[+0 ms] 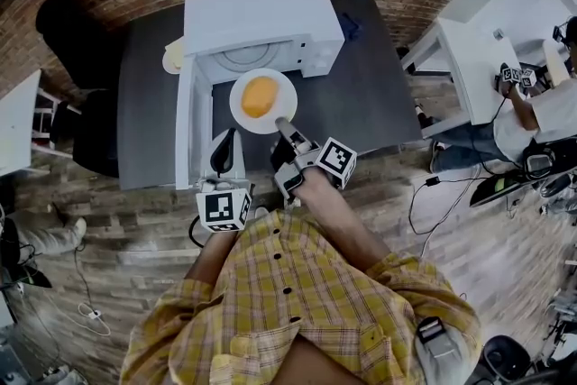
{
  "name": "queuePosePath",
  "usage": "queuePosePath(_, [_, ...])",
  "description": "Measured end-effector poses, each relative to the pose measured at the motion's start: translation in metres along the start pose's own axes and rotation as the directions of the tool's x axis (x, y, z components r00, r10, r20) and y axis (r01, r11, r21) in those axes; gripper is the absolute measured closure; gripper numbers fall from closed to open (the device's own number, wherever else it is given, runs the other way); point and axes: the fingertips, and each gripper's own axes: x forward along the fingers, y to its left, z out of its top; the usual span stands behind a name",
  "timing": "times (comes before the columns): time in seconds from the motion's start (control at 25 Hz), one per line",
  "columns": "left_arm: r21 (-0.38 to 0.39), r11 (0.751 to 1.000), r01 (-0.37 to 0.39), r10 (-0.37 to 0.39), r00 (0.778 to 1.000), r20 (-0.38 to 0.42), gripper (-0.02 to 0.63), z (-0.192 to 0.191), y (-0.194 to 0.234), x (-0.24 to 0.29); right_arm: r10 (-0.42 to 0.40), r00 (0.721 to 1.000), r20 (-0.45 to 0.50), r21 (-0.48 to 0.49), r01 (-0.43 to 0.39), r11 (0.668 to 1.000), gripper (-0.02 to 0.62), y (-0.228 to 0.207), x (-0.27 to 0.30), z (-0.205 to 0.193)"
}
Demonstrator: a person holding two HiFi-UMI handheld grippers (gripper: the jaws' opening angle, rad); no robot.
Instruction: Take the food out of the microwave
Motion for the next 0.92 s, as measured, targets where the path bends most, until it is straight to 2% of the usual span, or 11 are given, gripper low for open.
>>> queuePosePath(0.44, [-0.002, 1.0, -0.003, 0.003, 1.0, 0.001, 0.611, 0.0, 0.0, -0.001, 0.004, 1.0, -0.008, 0.008, -0.004, 1.0, 0.581, 0.005, -0.004, -0.005])
queuePosePath(0.92, [0.0, 1.0, -0.004, 0.004, 1.0, 0.007, 0.611, 0.0, -0.006, 0.002, 0.008, 1.0, 0.012, -0.009, -0.008, 1.0, 0.581, 0.003, -0.014, 0.01])
